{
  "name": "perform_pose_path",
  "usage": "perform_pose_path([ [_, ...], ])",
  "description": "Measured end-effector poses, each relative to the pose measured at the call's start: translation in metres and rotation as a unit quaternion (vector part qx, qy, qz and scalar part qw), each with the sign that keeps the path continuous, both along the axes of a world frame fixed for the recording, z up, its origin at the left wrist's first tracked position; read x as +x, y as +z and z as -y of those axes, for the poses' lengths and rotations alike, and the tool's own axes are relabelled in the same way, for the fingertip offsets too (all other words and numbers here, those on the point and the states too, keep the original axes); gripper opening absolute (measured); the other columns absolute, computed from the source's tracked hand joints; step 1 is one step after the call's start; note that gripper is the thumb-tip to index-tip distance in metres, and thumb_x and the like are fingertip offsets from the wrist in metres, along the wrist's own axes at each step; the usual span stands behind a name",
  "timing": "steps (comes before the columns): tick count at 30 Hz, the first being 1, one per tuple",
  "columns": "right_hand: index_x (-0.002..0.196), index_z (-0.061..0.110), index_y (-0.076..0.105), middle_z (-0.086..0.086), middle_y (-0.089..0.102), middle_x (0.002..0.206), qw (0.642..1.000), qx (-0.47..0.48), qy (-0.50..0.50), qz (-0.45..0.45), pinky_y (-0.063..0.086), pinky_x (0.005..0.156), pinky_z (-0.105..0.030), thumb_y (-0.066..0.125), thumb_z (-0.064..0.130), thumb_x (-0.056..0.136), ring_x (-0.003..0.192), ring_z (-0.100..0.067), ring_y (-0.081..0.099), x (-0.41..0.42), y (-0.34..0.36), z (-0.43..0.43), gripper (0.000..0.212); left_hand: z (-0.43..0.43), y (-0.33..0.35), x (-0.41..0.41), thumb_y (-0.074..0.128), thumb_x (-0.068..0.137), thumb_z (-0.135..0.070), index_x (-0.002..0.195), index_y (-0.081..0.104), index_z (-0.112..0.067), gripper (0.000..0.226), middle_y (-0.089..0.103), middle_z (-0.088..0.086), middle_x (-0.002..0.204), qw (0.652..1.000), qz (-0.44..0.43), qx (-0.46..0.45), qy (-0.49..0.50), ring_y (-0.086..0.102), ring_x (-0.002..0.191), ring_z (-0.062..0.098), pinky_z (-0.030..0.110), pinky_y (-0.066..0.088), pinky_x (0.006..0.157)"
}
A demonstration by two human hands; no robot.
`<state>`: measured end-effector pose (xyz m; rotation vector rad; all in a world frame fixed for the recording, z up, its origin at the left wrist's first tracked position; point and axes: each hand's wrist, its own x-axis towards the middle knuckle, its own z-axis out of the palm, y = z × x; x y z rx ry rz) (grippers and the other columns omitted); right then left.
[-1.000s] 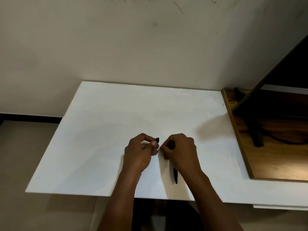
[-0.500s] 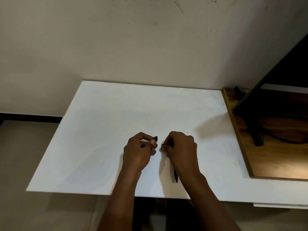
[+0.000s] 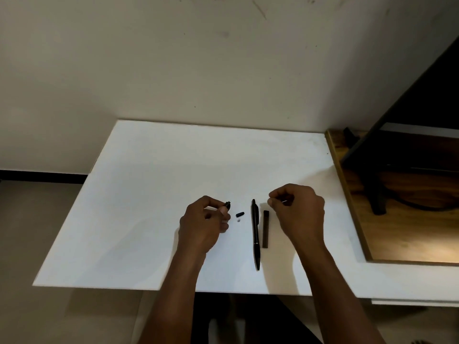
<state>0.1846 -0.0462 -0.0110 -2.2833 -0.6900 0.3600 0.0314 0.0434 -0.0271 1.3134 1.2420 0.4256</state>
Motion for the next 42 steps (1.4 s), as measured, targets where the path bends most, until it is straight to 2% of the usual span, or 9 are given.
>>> perform_pose_path([
  [6,0.083,0.018,0.077,0.006,0.07,0.076,0.998,-0.058,-0.03,-0.004,0.037,0.057,-0.019,0.08,0.024,0.082,0.071,-0.01,0.062,0.018,-0.005,0.015,0.006,0.0,0.001,0.005,0.061,0.097,-0.016,0.099,0.069,-0.011,0.01,0.077,0.01,0.084,0.999,0.016,0.028,0.001,0.062,0.058,0.015,0.01,0.04,0.041],
  [11,0.071,0.018,0.074,0.006,0.069,0.069,0.992,-0.101,-0.025,-0.073,0.035,0.05,-0.02,0.085,0.039,0.074,0.068,-0.012,0.064,0.006,-0.009,0.008,0.023,0.003,0.003,0.011,0.057,0.1,-0.019,0.106,0.067,-0.009,0.015,0.072,0.005,0.081,0.998,0.024,0.048,-0.014,0.058,0.058,0.015,0.027,0.047,0.06],
  [18,0.078,0.016,0.075,0.0,0.073,0.084,0.986,-0.134,-0.03,-0.099,0.031,0.047,-0.017,0.085,0.022,0.07,0.073,-0.017,0.062,-0.001,-0.013,0.002,0.015,0.004,0.002,0.013,0.054,0.101,-0.024,0.108,0.065,-0.012,0.017,0.07,0.001,0.079,0.998,0.018,0.054,-0.023,0.055,0.056,0.01,0.022,0.042,0.056],
  [22,0.074,0.009,0.078,-0.001,0.073,0.072,0.983,-0.136,-0.029,-0.122,0.037,0.047,-0.019,0.083,0.018,0.07,0.066,-0.016,0.063,0.004,-0.013,0.005,0.012,0.008,0.002,0.017,0.051,0.103,-0.025,0.107,0.067,-0.014,0.019,0.069,0.0,0.077,0.998,0.018,0.046,-0.047,0.057,0.062,0.012,0.029,0.044,0.063],
  [26,0.069,0.005,0.077,-0.004,0.07,0.062,0.978,-0.036,-0.054,-0.198,0.052,0.059,-0.028,0.083,0.013,0.07,0.059,-0.019,0.063,0.011,-0.01,0.009,0.01,0.01,0.003,0.02,0.049,0.103,-0.033,0.105,0.07,-0.02,0.024,0.068,-0.001,0.078,0.997,0.023,0.034,-0.072,0.06,0.072,0.012,0.027,0.043,0.065],
  [29,0.079,0.005,0.079,-0.009,0.072,0.069,0.93,0.118,-0.042,-0.346,0.056,0.062,-0.024,0.085,0.01,0.072,0.062,-0.017,0.065,0.012,-0.001,0.007,0.01,0.009,0.004,0.021,0.057,0.096,-0.044,0.1,0.072,-0.025,0.024,0.071,-0.003,0.083,0.996,0.028,0.037,-0.083,0.065,0.081,0.014,0.029,0.047,0.071],
  [32,0.095,0.013,0.079,-0.007,0.074,0.075,0.901,0.164,-0.021,-0.402,0.055,0.065,-0.023,0.085,0.012,0.075,0.065,-0.013,0.07,0.007,0.006,0.001,0.021,0.009,0.005,0.022,0.07,0.085,-0.049,0.093,0.076,-0.032,0.019,0.076,-0.011,0.089,0.996,0.039,0.036,-0.078,0.067,0.09,0.006,0.027,0.049,0.076],
  [37,0.095,0.012,0.079,-0.015,0.077,0.088,0.889,0.182,0.007,-0.421,0.055,0.062,-0.017,0.082,0.014,0.079,0.077,-0.021,0.073,0.0,0.008,-0.002,0.017,0.008,0.007,0.021,0.077,0.081,-0.042,0.084,0.08,-0.031,0.011,0.077,-0.01,0.075,0.994,0.078,0.048,-0.065,0.069,0.074,0.0,0.02,0.047,0.069],
  [42,0.093,0.003,0.08,-0.015,0.078,0.088,0.865,0.223,0.018,-0.449,0.058,0.071,-0.022,0.075,0.017,0.087,0.079,-0.019,0.073,0.004,0.006,0.0,0.016,0.008,0.007,0.02,0.077,0.084,-0.032,0.075,0.08,-0.033,0.009,0.074,0.0,0.066,0.993,0.082,0.066,-0.058,0.064,0.062,0.0,0.005,0.044,0.055],
])
